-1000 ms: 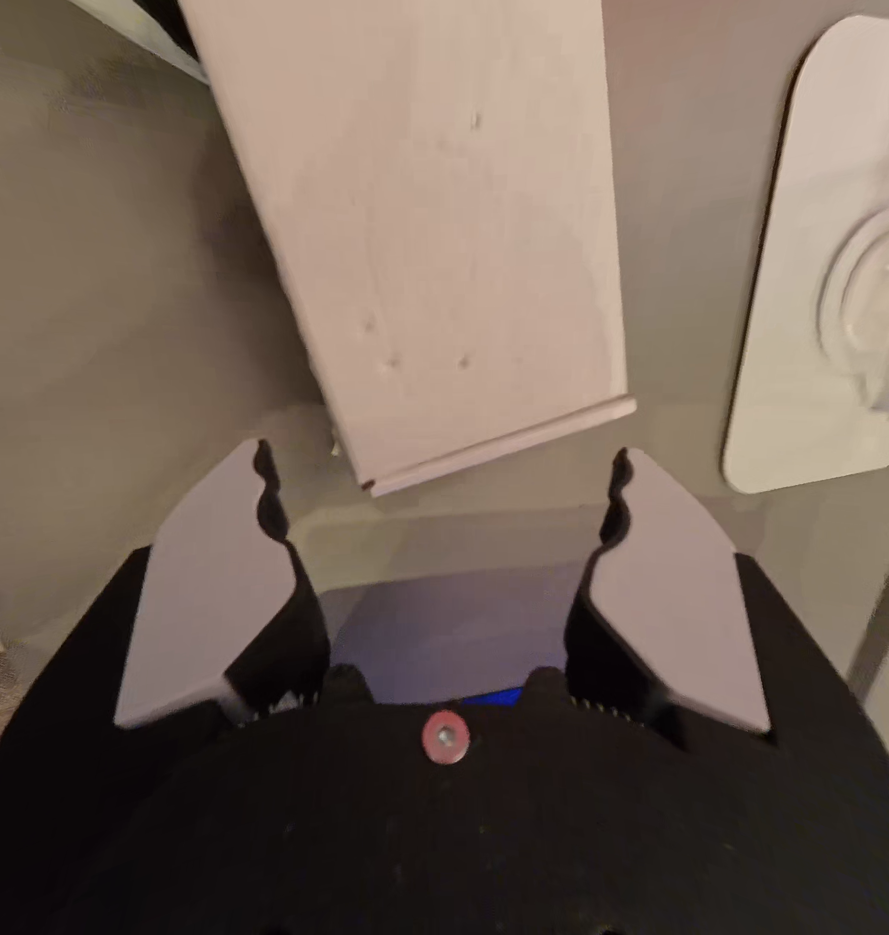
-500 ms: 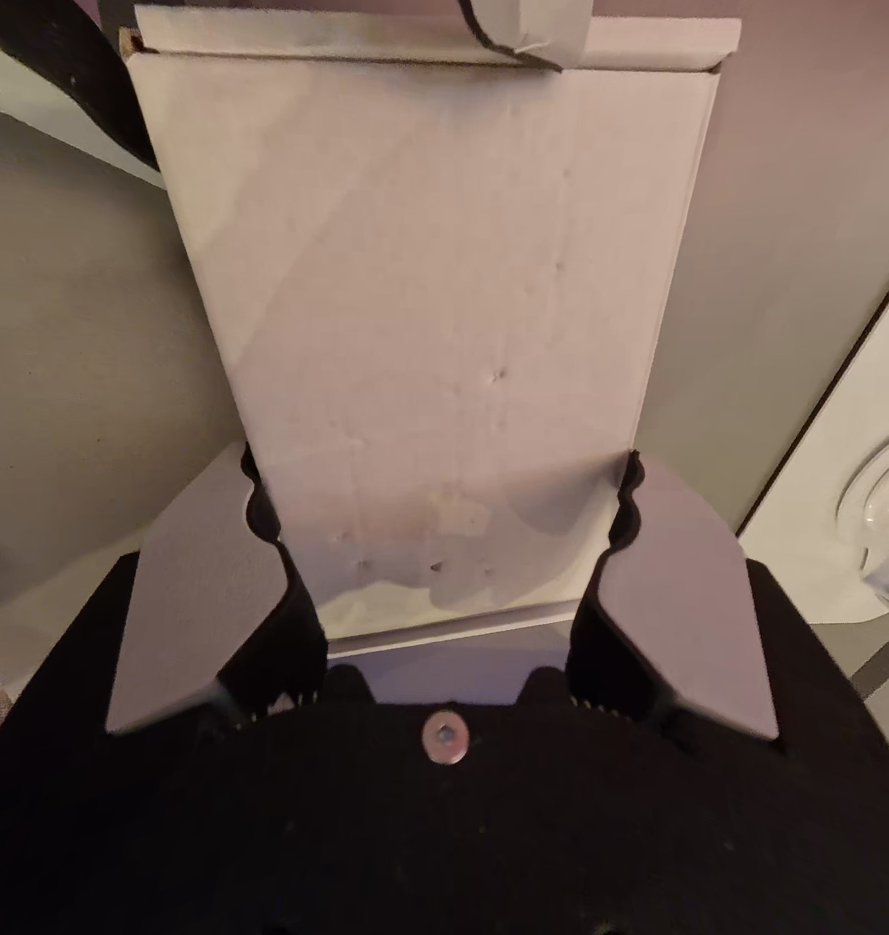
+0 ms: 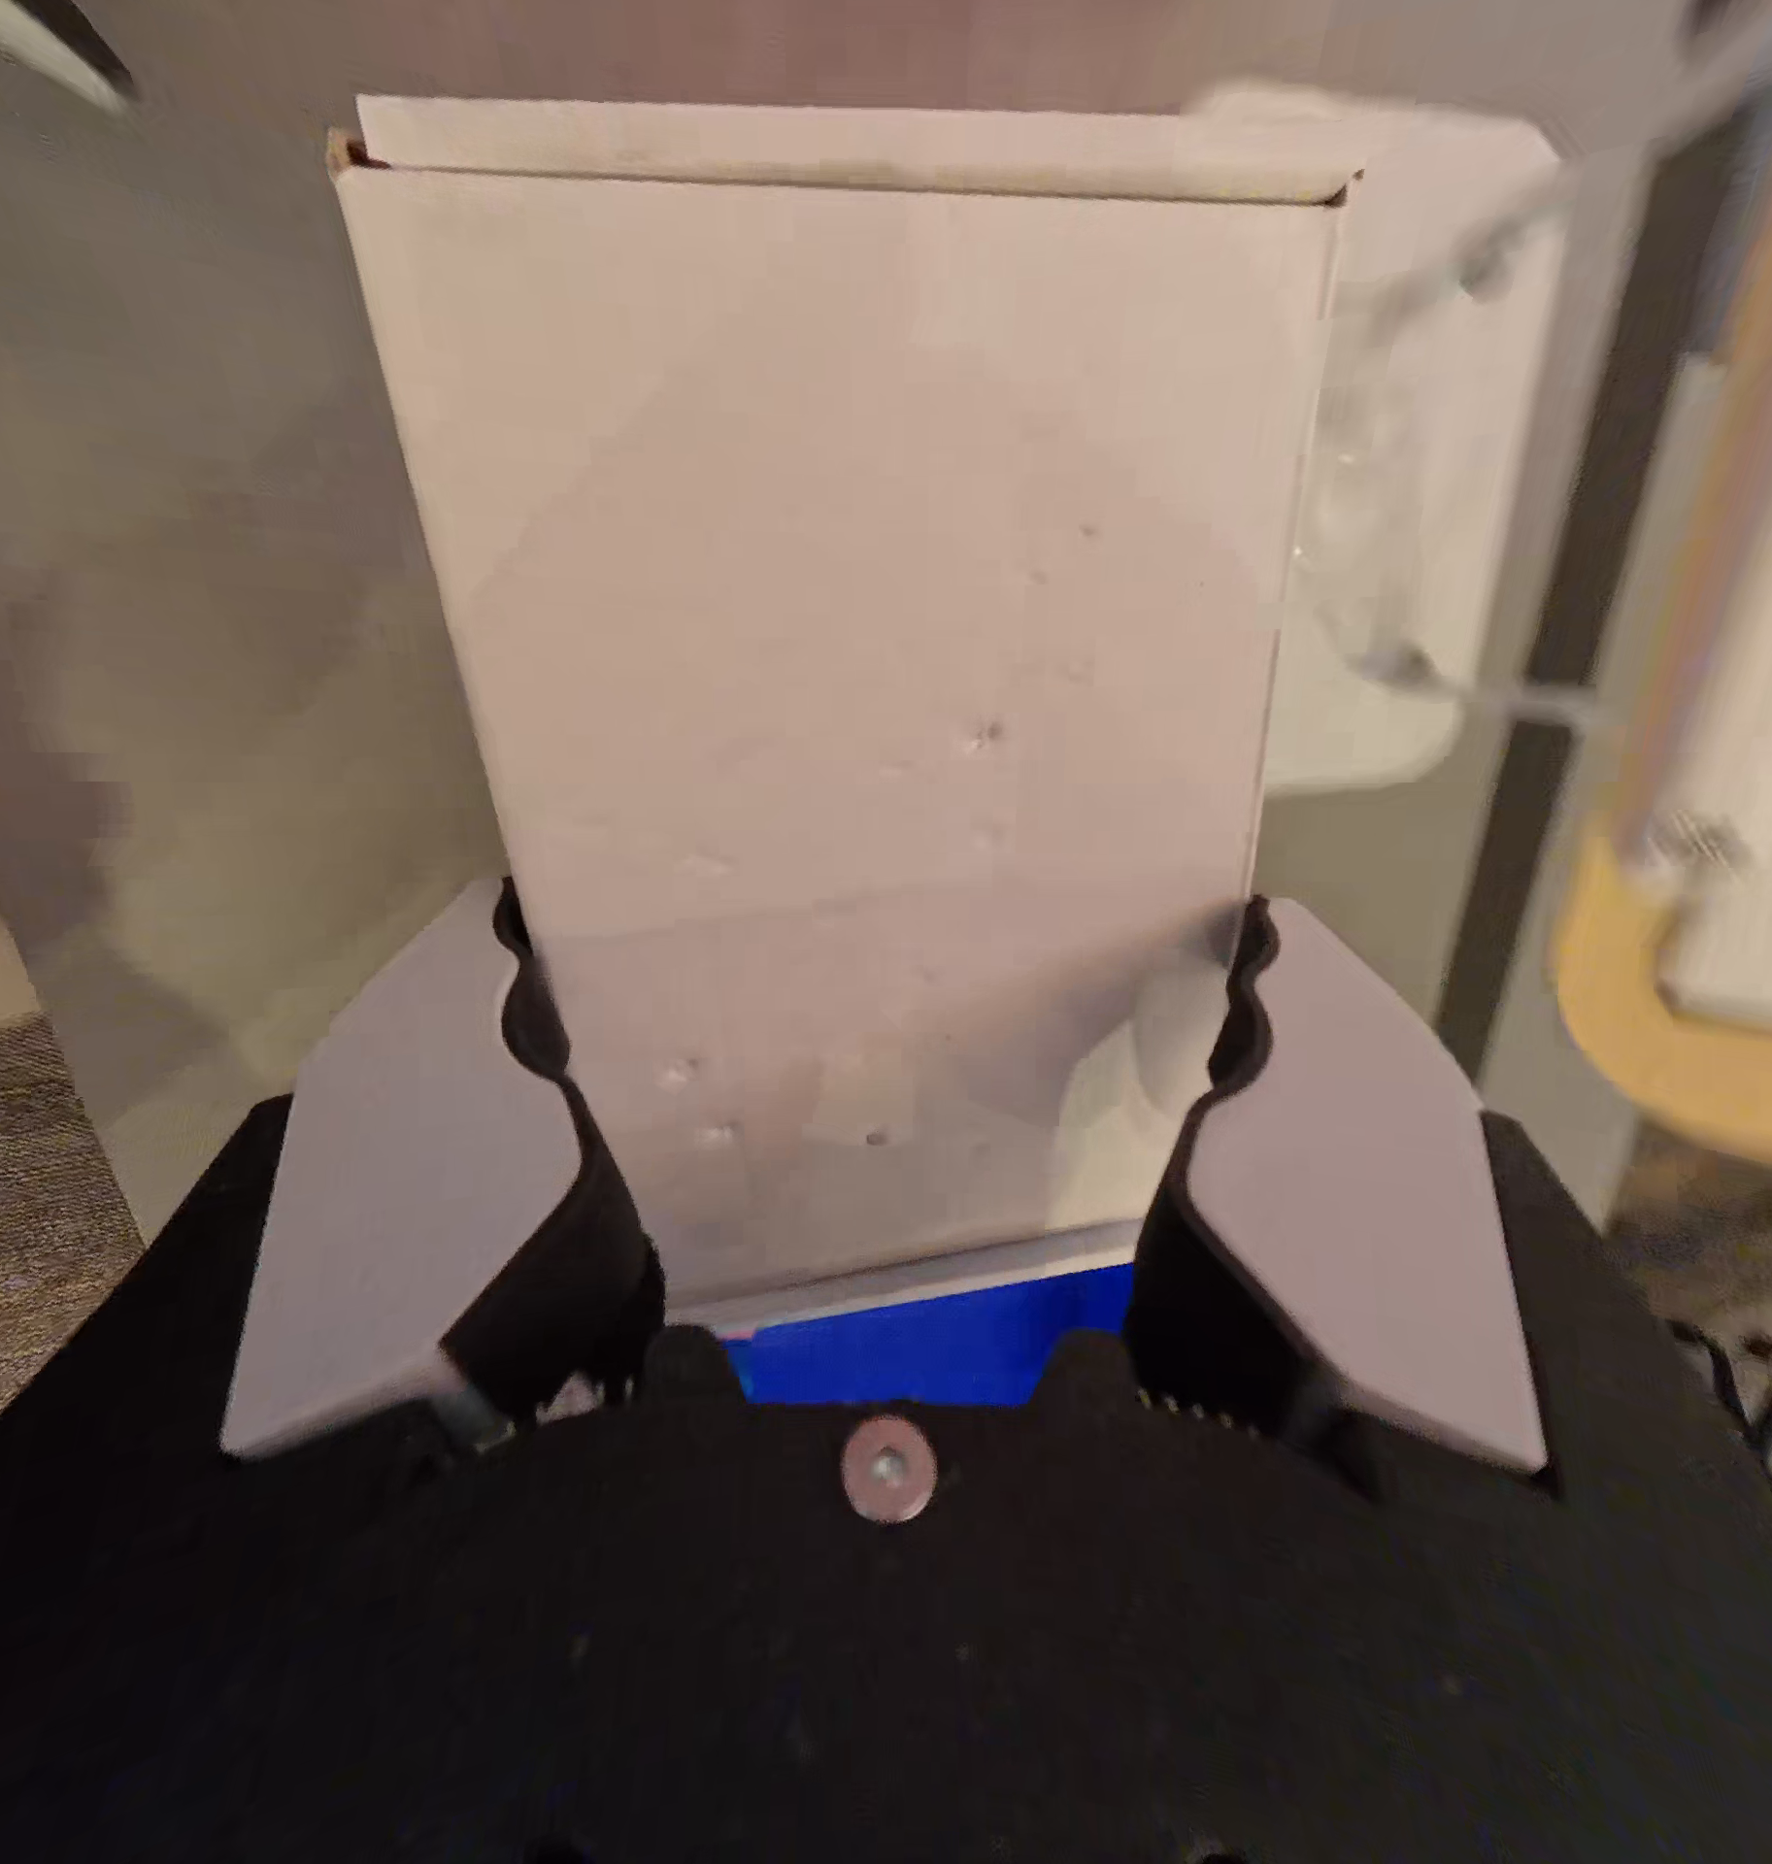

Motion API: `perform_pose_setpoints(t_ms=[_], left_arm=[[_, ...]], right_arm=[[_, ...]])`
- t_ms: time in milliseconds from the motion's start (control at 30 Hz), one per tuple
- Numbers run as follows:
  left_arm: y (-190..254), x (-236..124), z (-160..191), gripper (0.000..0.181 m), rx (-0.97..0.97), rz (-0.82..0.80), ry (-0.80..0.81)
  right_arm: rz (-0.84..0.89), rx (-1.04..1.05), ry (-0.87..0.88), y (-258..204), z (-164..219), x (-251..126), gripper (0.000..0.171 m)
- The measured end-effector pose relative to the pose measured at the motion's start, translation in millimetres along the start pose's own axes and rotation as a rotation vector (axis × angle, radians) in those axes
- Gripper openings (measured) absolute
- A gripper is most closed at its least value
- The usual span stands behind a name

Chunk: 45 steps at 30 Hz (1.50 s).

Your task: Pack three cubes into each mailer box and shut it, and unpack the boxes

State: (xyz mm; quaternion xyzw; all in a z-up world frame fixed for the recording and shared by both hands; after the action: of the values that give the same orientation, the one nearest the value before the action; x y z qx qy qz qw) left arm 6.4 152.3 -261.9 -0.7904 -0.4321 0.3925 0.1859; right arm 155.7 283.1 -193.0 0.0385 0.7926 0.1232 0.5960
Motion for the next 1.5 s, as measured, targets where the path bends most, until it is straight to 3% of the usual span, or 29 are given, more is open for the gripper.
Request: perform_pose_setpoints(t_ms=[100, 233, 367, 500, 867, 1100, 1267, 1400, 1500], left_arm=[[3.0, 2.1, 2.2, 0.094, -0.012, 0.021, -0.005], [16.6, 7.4, 3.6, 0.088, -0.025, 0.074, -0.017], [24.5, 14.1, 6.2, 0.088, 0.021, 0.082, -0.046], [26.5, 16.5, 9.0, 0.088, 0.014, 0.087, -0.057], [39.9, 20.0, 10.8, 0.089, 0.055, 0.121, -0.068], [22.7, 8.2, -1.4, 0.091, 0.027, 0.095, -0.017], [-37.9, -22.2, -11.4, 0.094, 0.029, -0.036, 0.009], [-107.5, -43.4, 32.5, 0.1, 0.088, -0.079, -0.146], [-146.8, -38.5, 94.0, 0.104, 0.097, 0.038, -0.308]], right_arm=[[0.077, 0.089, -0.092, 40.2, 64.0, -34.3, 0.126], [0.124, 0.161, -0.245, 72.8, 149.5, -49.5, 0.125], [0.085, 0.206, -0.36, 83.1, 206.8, -32.4, 0.125], [0.026, 0.193, -0.4, 81.3, 230.5, 3.4, 0.125], [-0.038, 0.117, -0.55, 77.8, 252.5, 89.8, 0.128], [0.06, 0.157, -0.552, 87.6, 246.5, 54.3, 0.132], [0.176, 0.185, -0.412, 76.8, 211.9, 17.3, 0.12], [0.267, 0.148, -0.32, 54.7, 185.9, -5.0, 0.11], [0.303, 0.129, -0.231, 32.6, 162.6, -18.5, 0.105]])
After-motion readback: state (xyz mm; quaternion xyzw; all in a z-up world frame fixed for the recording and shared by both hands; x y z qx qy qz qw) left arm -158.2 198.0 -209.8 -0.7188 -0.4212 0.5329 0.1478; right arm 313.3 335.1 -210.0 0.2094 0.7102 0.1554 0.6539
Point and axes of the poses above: each gripper's, where its closed fingertips meet, x out along the fingers, z out of its underside, y = z × x across the jaws, the point moved 1 cm from there along -x, back along the fingers, and after that the axes turned 8 degrees about x, right-handed, at the moved point
